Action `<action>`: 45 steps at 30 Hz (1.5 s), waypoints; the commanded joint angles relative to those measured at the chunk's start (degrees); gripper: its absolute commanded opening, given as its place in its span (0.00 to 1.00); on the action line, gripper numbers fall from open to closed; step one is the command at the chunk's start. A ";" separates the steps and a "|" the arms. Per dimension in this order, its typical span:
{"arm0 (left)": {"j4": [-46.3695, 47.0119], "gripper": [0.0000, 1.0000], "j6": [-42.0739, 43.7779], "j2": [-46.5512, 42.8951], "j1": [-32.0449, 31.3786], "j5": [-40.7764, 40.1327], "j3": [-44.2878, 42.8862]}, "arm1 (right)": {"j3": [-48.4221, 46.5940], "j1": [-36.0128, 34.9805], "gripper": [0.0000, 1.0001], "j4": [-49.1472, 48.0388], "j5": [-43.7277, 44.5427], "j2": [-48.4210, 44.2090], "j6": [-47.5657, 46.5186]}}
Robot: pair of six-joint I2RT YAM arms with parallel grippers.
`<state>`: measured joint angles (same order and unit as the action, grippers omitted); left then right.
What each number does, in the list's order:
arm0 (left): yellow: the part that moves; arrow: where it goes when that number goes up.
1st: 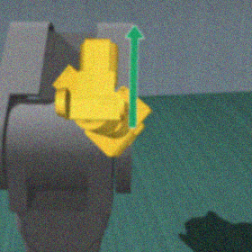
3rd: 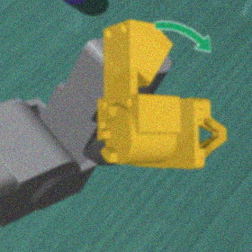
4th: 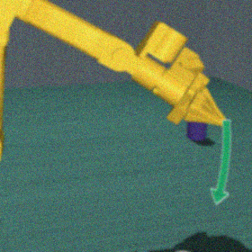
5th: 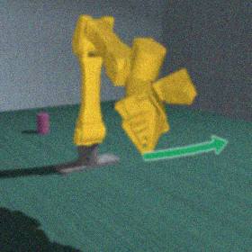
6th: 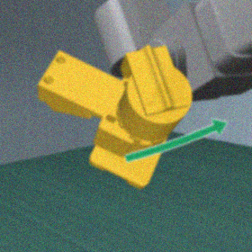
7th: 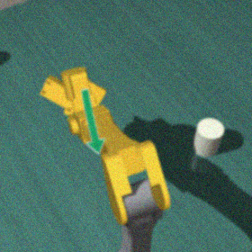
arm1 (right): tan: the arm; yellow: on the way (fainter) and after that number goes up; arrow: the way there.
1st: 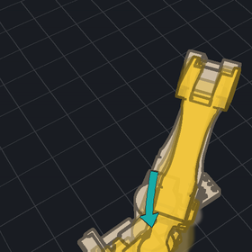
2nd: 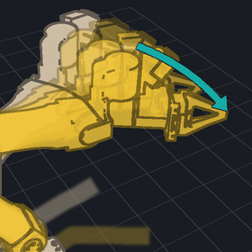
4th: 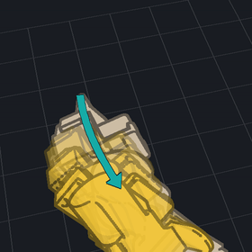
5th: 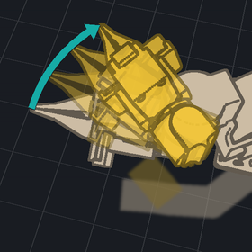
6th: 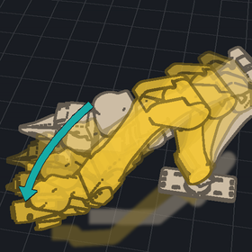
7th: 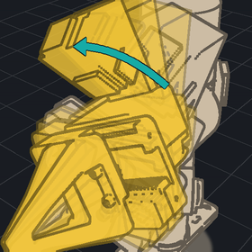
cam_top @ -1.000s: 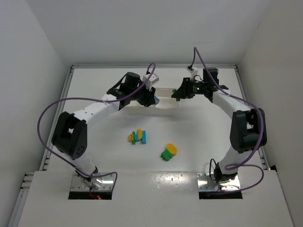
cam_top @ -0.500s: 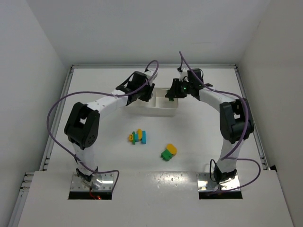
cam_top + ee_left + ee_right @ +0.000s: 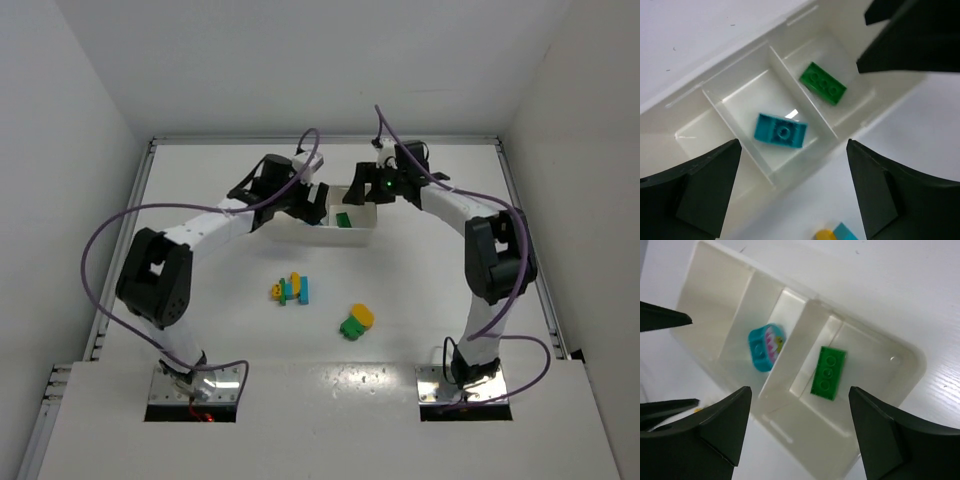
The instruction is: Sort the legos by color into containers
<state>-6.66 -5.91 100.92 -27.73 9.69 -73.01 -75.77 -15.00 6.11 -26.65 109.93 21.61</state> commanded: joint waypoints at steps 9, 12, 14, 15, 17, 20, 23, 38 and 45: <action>-7.57 0.93 17.15 -22.69 1.89 27.31 15.43 | 14.05 0.41 0.74 25.19 -22.65 -23.95 -38.96; -8.81 0.93 19.80 -25.60 1.36 25.56 19.48 | 19.06 -0.81 0.74 34.46 -23.27 -27.82 -52.78; -8.81 0.93 20.41 -26.65 1.36 24.94 21.58 | 22.14 -1.34 0.74 38.17 -21.96 -29.06 -63.46; -8.81 0.93 20.41 -27.18 1.36 24.94 21.60 | 23.02 -2.04 0.76 40.45 -20.73 -29.68 -66.66; -9.34 0.93 20.41 -27.18 1.36 24.94 22.30 | 24.26 -2.66 0.77 43.45 -19.67 -29.69 -78.48; -9.86 0.93 20.41 -27.18 1.36 24.94 22.30 | 24.26 -4.06 0.79 44.25 -17.82 -28.37 -88.96; -9.87 0.93 19.89 -27.18 1.36 24.94 22.30 | 24.26 -4.77 0.84 43.73 -15.63 -26.18 -95.76; -10.92 0.93 15.15 -31.75 9.17 22.12 23.97 | 23.65 -16.19 0.95 44.96 -13.07 -19.23 -112.31; -10.92 0.93 15.14 -32.98 11.81 22.12 25.29 | 22.60 -20.32 0.95 44.34 -10.88 -17.39 -110.46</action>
<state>-18.37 9.89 69.65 -17.26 31.59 -47.92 -51.00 -33.80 51.03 -37.15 91.48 -87.48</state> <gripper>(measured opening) 0.928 0.950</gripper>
